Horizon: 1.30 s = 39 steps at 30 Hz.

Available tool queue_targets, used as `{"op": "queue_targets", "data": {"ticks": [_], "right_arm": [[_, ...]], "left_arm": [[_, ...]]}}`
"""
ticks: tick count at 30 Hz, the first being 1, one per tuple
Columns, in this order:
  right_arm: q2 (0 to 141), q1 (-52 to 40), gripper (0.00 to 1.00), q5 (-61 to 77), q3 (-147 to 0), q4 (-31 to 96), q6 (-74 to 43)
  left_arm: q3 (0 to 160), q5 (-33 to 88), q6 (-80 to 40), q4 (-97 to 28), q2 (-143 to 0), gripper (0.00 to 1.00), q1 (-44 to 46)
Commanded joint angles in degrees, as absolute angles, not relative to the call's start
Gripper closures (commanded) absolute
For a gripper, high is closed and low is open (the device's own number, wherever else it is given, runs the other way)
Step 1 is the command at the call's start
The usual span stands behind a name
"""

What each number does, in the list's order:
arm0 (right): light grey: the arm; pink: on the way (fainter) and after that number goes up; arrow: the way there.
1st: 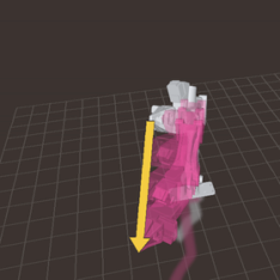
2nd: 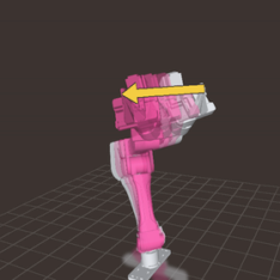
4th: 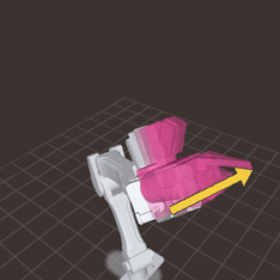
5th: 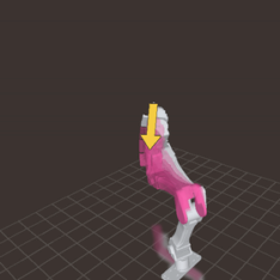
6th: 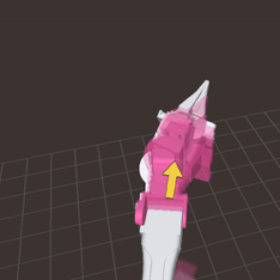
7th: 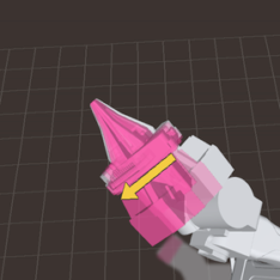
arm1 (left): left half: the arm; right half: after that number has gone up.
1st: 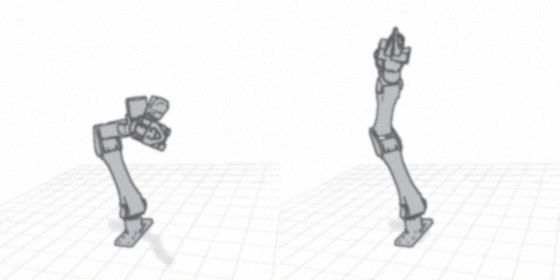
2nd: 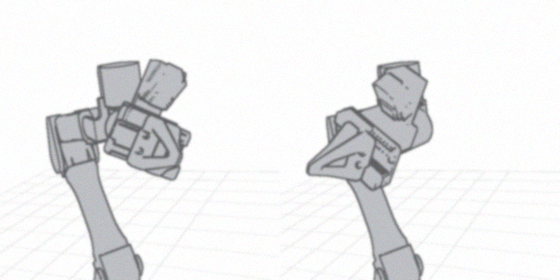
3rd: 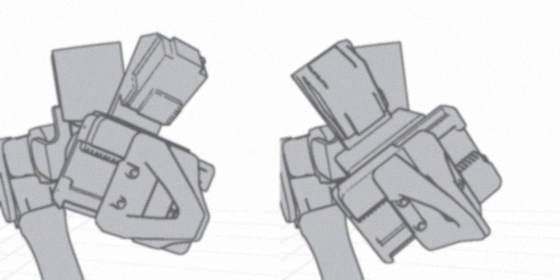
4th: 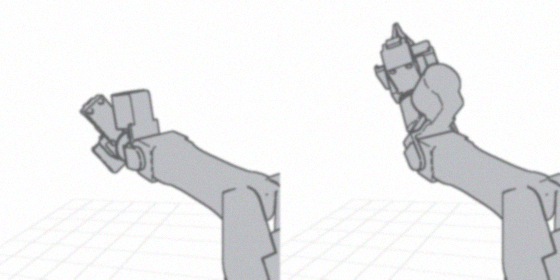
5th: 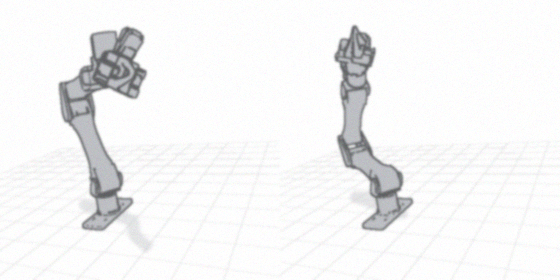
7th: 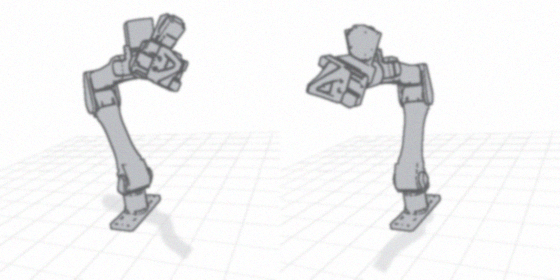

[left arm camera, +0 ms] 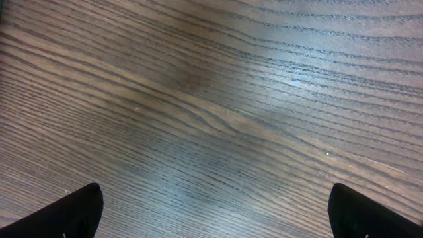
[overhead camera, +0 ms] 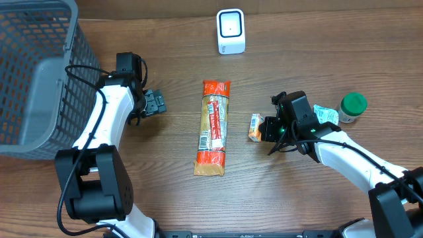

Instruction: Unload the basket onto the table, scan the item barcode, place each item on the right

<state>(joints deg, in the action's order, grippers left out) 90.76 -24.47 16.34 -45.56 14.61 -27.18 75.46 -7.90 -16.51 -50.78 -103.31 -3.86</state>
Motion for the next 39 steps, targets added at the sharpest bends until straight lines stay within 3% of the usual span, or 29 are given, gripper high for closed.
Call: {"op": "queue_targets", "data": {"ticks": [1,17,18,21,24,39], "right_arm": [[90.9,-24.7,0.96,16.8,-45.1,14.2,-27.2],[90.9,-24.7,0.90,16.8,-45.1,14.2,-27.2],[90.9,-24.7,0.82,16.5,-45.1,14.2,-27.1],[90.9,-24.7,0.44,16.6,-45.1,14.2,-27.1],[90.9,-24.7,0.37,16.6,-45.1,12.8,-27.2],[94.7,-24.9,0.58,16.1,-45.1,9.7,-27.2]], "left_arm": [[75.4,-7.4,-16.3,-50.7,-103.1,0.00,-4.1],[75.4,-7.4,-16.3,-50.7,-103.1,0.00,-4.1],[75.4,-7.4,-16.3,-50.7,-103.1,0.00,-4.1],[75.4,-7.4,-16.3,-50.7,-103.1,0.00,-4.1],[75.4,-7.4,-16.3,-50.7,-103.1,0.00,-4.1],[75.4,-7.4,-16.3,-50.7,-103.1,0.00,-4.1]]}}
